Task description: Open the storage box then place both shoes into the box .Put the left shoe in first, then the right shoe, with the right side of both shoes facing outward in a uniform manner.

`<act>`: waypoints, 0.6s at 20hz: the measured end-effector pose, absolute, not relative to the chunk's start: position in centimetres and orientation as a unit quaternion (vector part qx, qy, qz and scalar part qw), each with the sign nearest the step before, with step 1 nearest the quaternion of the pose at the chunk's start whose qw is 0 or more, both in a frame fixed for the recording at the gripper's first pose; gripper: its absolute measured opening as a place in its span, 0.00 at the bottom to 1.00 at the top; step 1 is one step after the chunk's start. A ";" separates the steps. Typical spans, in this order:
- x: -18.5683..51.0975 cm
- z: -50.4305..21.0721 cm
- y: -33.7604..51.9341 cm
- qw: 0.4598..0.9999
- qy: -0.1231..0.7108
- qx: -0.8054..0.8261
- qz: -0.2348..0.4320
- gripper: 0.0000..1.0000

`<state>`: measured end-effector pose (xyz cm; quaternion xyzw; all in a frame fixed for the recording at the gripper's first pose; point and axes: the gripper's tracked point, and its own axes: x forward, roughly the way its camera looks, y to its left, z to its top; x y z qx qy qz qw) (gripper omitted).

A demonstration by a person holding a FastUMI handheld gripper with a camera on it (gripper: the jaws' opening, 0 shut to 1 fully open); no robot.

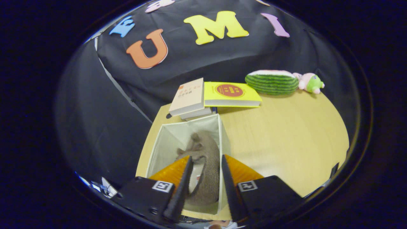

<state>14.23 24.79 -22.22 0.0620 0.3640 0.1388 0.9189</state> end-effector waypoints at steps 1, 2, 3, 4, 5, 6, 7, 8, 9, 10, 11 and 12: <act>14.2 -21.3 24.2 0.927 0.347 0.050 0.134 0.68; 14.1 -20.5 23.5 0.934 0.332 0.042 0.127 0.84; 14.0 -19.5 23.1 0.940 0.316 0.038 0.125 1.00; 14.0 -18.3 22.9 0.946 0.297 0.037 0.126 1.00; 13.8 -17.3 22.4 0.951 0.281 0.034 0.127 0.99; 13.4 -16.6 21.8 0.954 0.271 0.031 0.124 0.99; 12.9 -15.8 21.3 0.956 0.262 0.033 0.126 0.99; 12.4 -14.9 21.1 0.958 0.253 0.040 0.129 0.99; 11.8 -14.0 20.2 0.960 0.244 0.042 0.127 0.99; 11.3 -13.0 19.4 0.964 0.231 0.043 0.121 0.99; 10.9 -11.9 18.6 0.968 0.216 0.041 0.118 0.99; 10.3 -10.7 17.8 0.973 0.198 0.040 0.113 0.99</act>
